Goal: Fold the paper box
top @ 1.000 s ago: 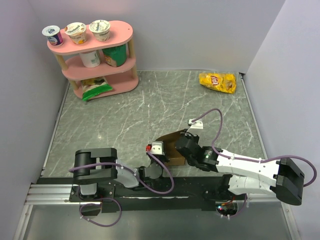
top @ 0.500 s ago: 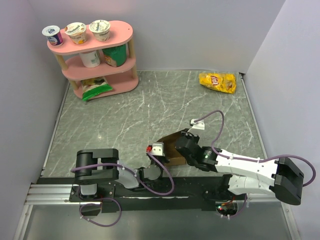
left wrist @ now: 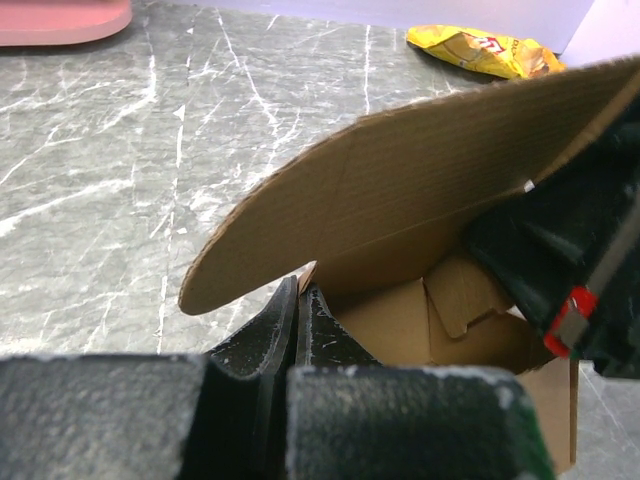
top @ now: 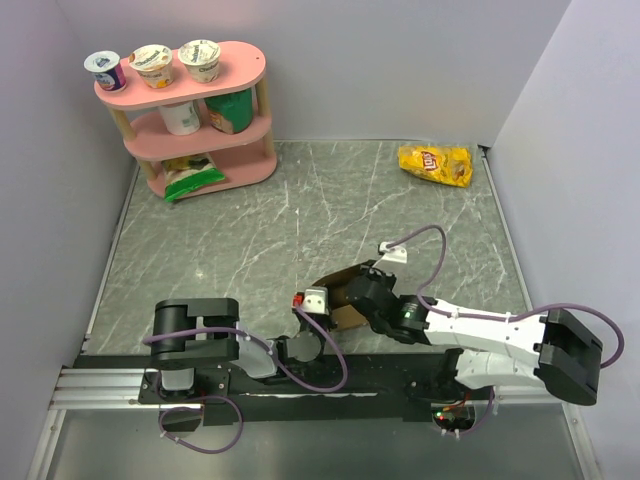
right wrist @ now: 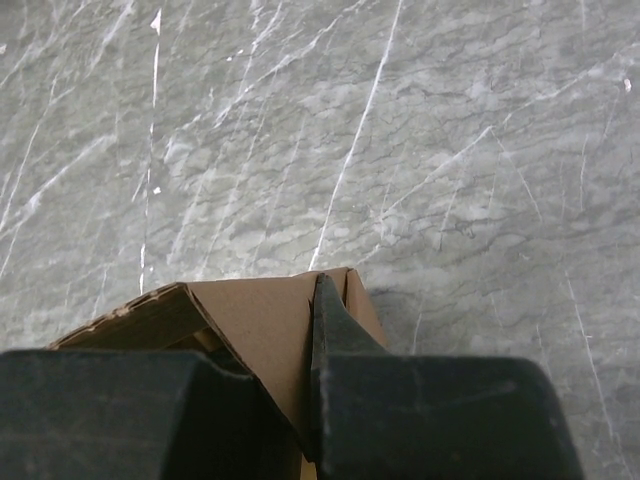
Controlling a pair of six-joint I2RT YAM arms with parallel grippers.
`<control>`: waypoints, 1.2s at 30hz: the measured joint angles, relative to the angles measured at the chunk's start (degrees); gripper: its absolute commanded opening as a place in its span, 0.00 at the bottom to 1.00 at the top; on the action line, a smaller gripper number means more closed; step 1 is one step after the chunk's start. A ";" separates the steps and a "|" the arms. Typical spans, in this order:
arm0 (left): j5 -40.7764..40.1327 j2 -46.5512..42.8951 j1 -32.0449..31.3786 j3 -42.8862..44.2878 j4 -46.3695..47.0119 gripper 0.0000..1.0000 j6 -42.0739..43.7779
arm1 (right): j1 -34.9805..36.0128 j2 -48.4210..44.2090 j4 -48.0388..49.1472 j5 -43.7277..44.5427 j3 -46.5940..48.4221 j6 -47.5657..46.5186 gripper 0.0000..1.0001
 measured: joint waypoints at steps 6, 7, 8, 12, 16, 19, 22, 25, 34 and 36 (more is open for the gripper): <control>0.44 0.00 0.04 -0.83 1.36 0.01 0.31 | 2.73 -6.69 3.61 -0.09 -6.36 -1.51 0.55; 0.42 0.00 0.07 -1.11 1.77 0.01 0.59 | 3.37 -8.46 3.80 -0.92 -7.50 -2.12 0.61; 0.44 0.02 0.07 -1.36 2.12 0.01 0.85 | 4.02 -10.54 3.93 -1.62 -8.57 -2.97 0.66; 0.31 0.74 0.04 -1.64 3.98 0.01 2.91 | 5.68 -18.29 3.87 -4.42 -10.73 -7.32 0.80; 0.11 2.47 0.04 -0.79 6.01 0.01 7.08 | 6.75 -24.70 2.56 -8.44 -10.78 -11.39 0.87; 0.13 3.72 0.02 -0.11 7.06 0.01 10.75 | 8.48 -28.61 -0.48 -12.35 -10.78 -13.88 0.88; 0.15 4.15 -0.09 0.04 7.80 0.01 13.55 | 11.30 -34.51 -3.13 -16.63 -11.02 -16.55 0.85; 0.24 4.31 -0.13 0.00 8.04 0.01 14.86 | 12.92 -41.75 -6.43 -20.59 -11.10 -18.93 0.82; 1.57 6.21 -0.24 -0.04 9.62 0.01 19.74 | 13.20 -52.26 -16.15 -23.32 -4.61 -24.74 0.77; 2.03 7.85 -0.35 -0.07 9.77 0.01 22.18 | 13.20 -51.76 -15.96 -20.24 -2.73 -25.00 0.76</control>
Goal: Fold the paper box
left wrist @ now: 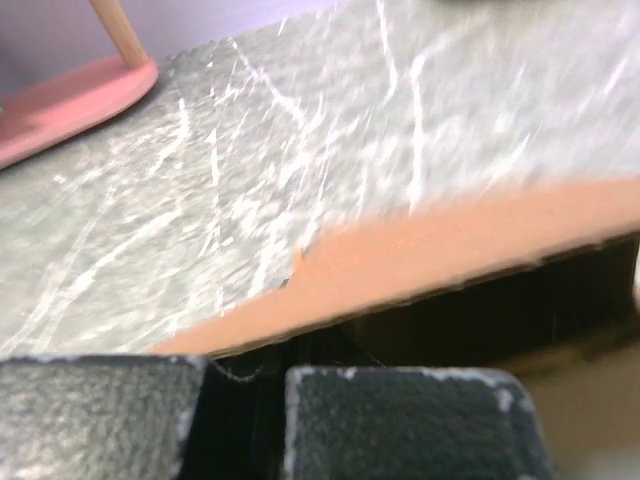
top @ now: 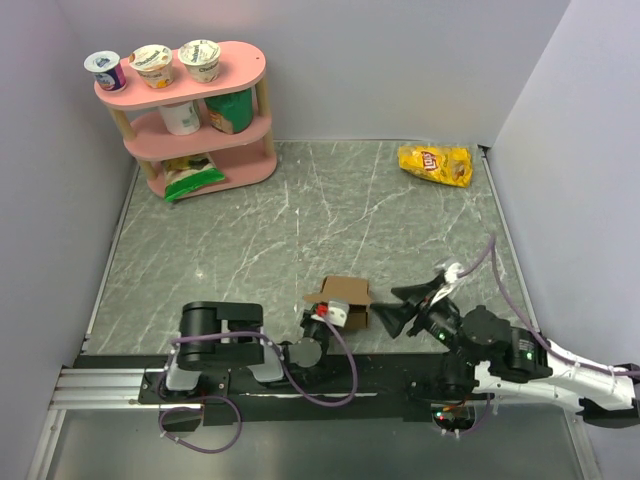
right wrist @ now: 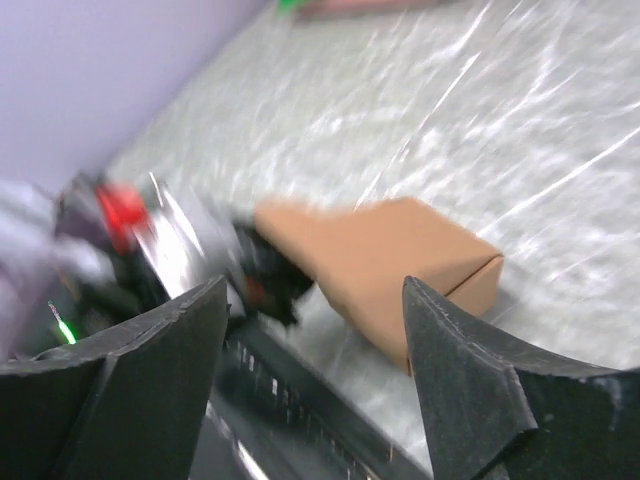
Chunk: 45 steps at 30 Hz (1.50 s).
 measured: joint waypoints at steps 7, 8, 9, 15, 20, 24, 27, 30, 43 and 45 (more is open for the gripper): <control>1.62 4.74 -1.01 -0.44 -0.72 0.04 6.12 | -0.02 15.04 14.51 12.33 4.35 -2.75 0.78; 1.88 4.66 -1.03 -0.57 -0.70 0.09 6.27 | -0.09 18.62 16.59 13.55 4.61 -3.10 0.78; 2.25 4.50 -1.07 -0.79 -0.70 0.13 6.49 | -0.48 22.47 18.45 14.16 4.70 -3.28 0.78; 1.84 2.99 -2.16 -2.54 -0.70 0.52 8.63 | -5.99 37.22 23.26 10.47 4.68 -1.42 0.78; 0.98 2.38 -4.07 -3.80 -1.95 0.65 9.16 | -6.97 40.39 25.77 7.10 4.68 1.40 0.78; 0.46 2.36 -5.46 -4.11 -2.45 0.73 10.08 | -7.56 41.38 27.10 4.79 2.97 4.31 0.78; -0.11 2.27 -6.21 -4.59 -2.62 0.73 10.32 | -7.85 41.38 27.32 3.69 0.04 6.75 0.78; 0.00 2.10 -6.58 -5.25 -3.72 0.53 10.25 | -7.91 41.44 27.82 3.02 -2.82 8.72 0.79; 6.97 -11.56 -6.49 -11.13 -10.47 0.83 1.68 | -12.20 41.42 28.37 2.54 -4.50 10.47 0.79; 9.81 -16.81 -6.21 -11.37 -13.31 0.89 -2.38 | -13.31 41.62 28.22 2.01 -4.92 10.32 0.79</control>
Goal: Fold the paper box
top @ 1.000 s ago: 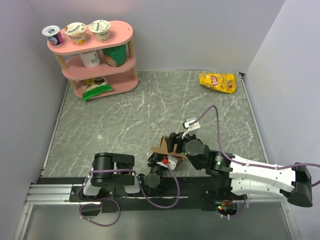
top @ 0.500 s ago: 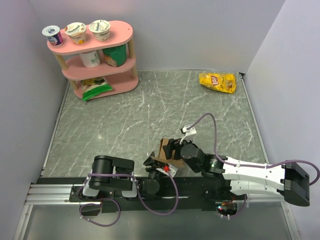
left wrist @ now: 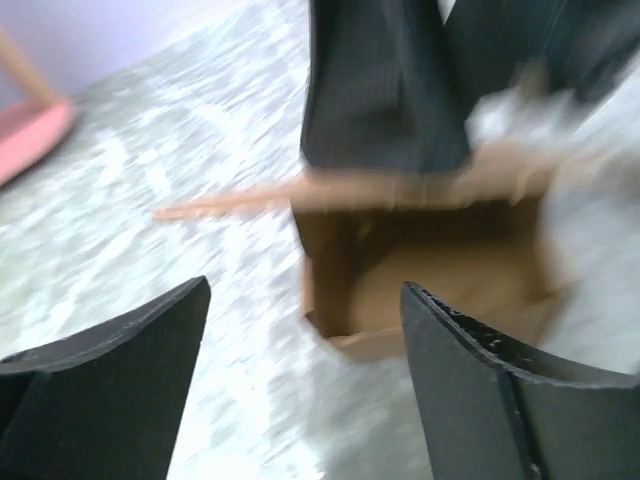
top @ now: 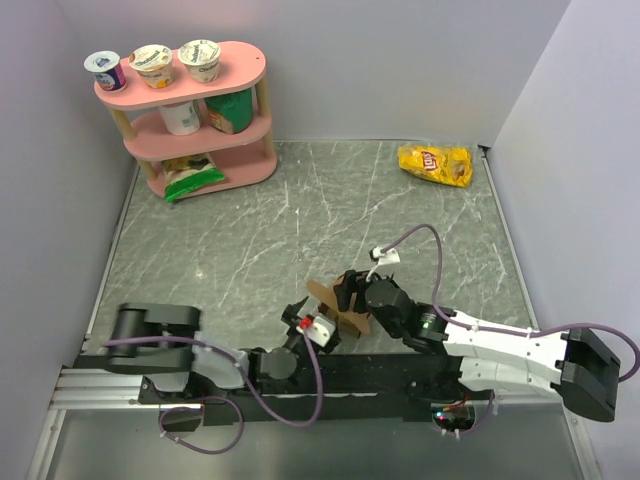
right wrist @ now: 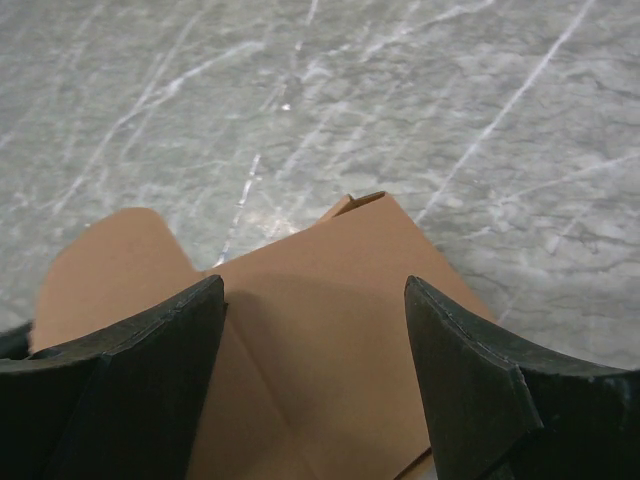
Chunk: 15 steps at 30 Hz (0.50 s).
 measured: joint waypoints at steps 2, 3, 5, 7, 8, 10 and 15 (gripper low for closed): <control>3.32 -5.64 0.24 -0.09 -4.04 0.91 -4.35 | -1.25 0.55 0.09 -0.74 -0.50 -0.22 0.80; 4.83 -7.93 0.35 -0.26 -5.51 0.93 -6.08 | -1.81 0.94 0.04 -0.96 -0.66 -0.28 0.80; 7.89 -11.63 0.39 -0.90 -9.16 0.94 -9.05 | -2.86 1.86 0.33 -1.70 -0.85 -0.46 0.79; 10.91 -14.38 0.42 -1.73 -13.31 0.93 -11.74 | -3.67 3.15 0.72 -2.29 -0.90 -0.63 0.79; 11.98 -15.52 0.42 -1.99 -15.17 0.92 -12.83 | -3.91 3.72 0.79 -2.49 -0.94 -0.66 0.79; 15.15 -18.69 0.44 -2.51 -20.24 0.90 -15.52 | -4.17 4.42 1.14 -2.89 -1.29 -0.66 0.79; 23.30 -34.53 0.94 -5.51 -32.30 0.97 -22.27 | -4.24 4.70 2.38 -3.10 -2.32 -0.68 0.79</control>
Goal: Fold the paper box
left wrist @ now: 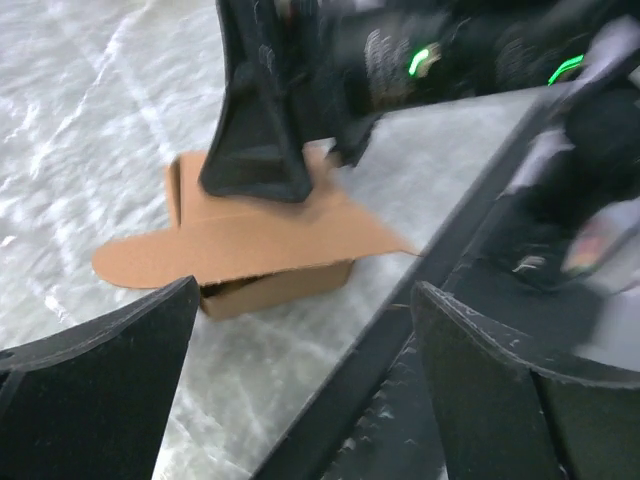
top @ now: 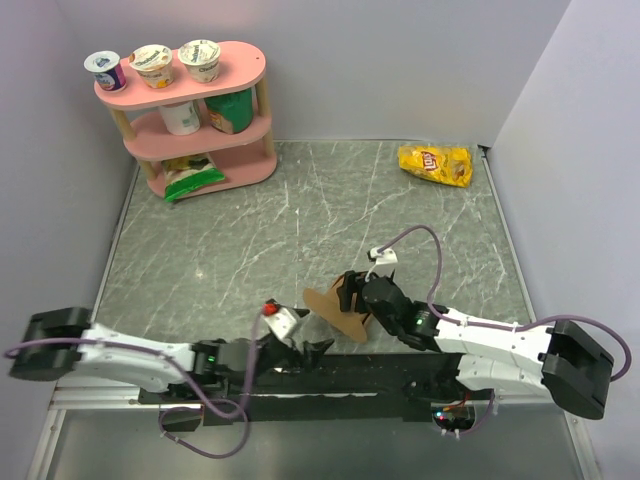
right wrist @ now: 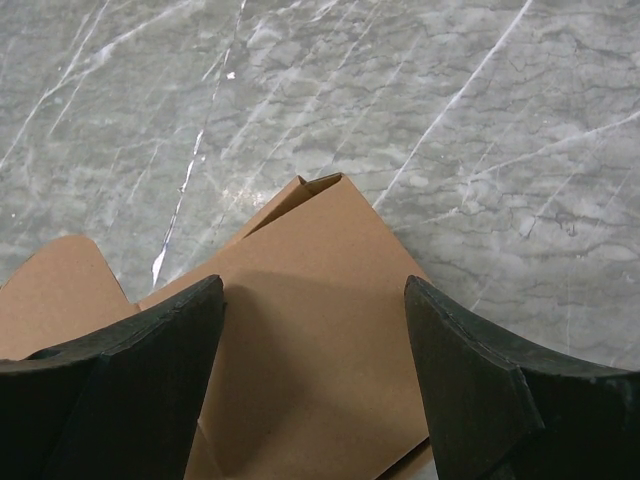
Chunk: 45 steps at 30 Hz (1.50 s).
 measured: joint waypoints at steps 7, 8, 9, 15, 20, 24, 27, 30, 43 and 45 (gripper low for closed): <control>15.28 -23.76 11.89 -0.26 -15.85 0.99 -9.51 | 0.02 2.38 3.87 0.92 -0.81 -1.55 0.80; 17.79 -23.52 15.30 0.68 -17.44 0.95 -10.69 | 0.11 2.62 4.87 1.16 -1.29 -1.77 0.80; 20.76 -22.34 19.08 1.90 -19.12 0.92 -11.93 | 0.13 2.75 5.62 1.31 -1.66 -2.01 0.82; 32.20 -1.38 33.29 10.58 -21.75 0.83 -17.33 | 2.45 3.04 9.60 3.61 -3.61 -4.44 0.85; 38.91 9.92 36.00 11.56 -21.09 0.75 -18.64 | 3.52 2.82 12.11 4.33 -4.90 -5.88 0.92; 43.08 16.22 37.20 12.41 -17.90 0.70 -19.52 | 4.04 1.57 9.31 3.63 -4.11 -7.02 0.99; 44.63 18.91 37.29 13.00 -16.15 0.63 -19.74 | 4.15 -1.88 2.12 2.69 -2.12 -6.27 1.00; 45.64 20.31 37.44 13.42 -14.78 0.58 -20.26 | 4.13 -8.04 -5.44 2.23 -0.55 -3.76 1.00; 45.92 19.69 38.95 13.73 -14.03 0.99 -20.46 | -12.44 -19.15 -17.97 -19.76 0.02 -12.92 1.00; 45.99 17.31 39.98 12.72 -13.70 0.99 -20.52 | -17.66 -15.08 -17.94 -25.77 1.29 -15.56 1.00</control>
